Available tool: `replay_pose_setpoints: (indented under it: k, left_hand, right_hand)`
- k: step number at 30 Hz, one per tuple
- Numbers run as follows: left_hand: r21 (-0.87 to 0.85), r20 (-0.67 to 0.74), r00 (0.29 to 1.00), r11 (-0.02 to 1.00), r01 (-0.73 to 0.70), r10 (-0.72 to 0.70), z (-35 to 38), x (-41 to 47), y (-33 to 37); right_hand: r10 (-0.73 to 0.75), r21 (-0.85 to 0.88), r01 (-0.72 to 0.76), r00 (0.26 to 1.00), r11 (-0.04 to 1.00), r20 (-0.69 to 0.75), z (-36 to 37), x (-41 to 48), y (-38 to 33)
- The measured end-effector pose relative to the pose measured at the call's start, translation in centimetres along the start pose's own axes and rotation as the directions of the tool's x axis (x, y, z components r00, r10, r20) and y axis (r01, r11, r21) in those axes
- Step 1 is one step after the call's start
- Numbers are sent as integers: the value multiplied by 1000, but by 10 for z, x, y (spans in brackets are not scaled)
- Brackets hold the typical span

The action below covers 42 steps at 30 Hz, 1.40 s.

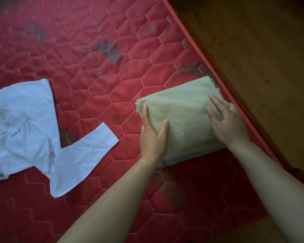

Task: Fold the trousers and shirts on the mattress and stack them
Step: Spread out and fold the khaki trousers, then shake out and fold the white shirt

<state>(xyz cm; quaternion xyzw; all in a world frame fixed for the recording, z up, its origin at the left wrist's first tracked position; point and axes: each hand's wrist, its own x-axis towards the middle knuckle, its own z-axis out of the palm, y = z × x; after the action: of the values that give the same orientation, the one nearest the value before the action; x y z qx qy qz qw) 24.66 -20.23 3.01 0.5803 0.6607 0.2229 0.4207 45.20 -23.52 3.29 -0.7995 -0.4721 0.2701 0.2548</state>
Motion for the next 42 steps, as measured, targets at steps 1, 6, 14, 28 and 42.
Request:
replay_pose_setpoints:
  k: [1, 6, 14, 28, 42]
  left_hand:
    - [108, 46, 998, 993, 37, -42, 4, 1, -12]
    - [290, 72, 993, 954, 70, -95, 13, -3, -40]
    - [597, 73, 984, 783, -174, 163, -15, -7, -42]
    - [633, 74, 993, 764, -121, 97, -167, -28, -113]
    - [668, -20, 991, 736, 110, -129, -473, -6, -353]
  right_hand:
    - [25, -33, -23, 997, 999, 76, 10, 3, 8]
    - [33, -114, -16, 988, 993, 150, 25, 9, 22]
    - [-228, -448, 272, 962, 852, 150, 40, -12, -16]
    - [-267, -226, 365, 890, 903, 370, 139, -100, -157]
    - [-319, -167, 449, 808, 878, 495, 436, -167, -382]
